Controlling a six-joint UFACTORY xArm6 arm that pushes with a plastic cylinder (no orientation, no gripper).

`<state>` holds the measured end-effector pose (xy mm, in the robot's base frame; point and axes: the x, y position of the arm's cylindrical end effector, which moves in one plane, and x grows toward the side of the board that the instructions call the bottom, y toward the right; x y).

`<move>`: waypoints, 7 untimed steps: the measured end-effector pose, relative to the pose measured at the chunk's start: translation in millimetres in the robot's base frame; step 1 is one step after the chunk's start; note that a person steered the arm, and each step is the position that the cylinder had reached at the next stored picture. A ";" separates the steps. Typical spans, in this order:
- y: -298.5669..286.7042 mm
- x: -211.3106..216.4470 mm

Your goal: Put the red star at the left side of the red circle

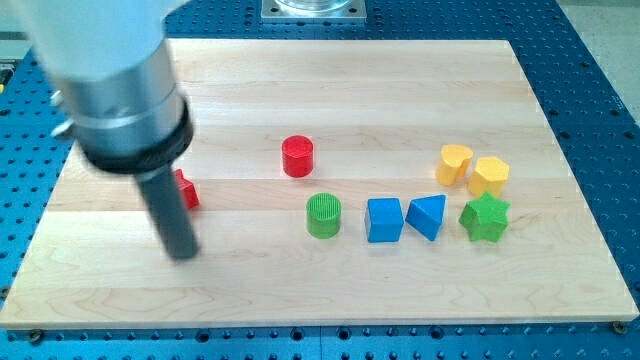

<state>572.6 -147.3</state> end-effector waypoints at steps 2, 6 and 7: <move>-28.2 -68.4; 40.4 -93.4; 96.3 -93.9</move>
<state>478.7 -51.0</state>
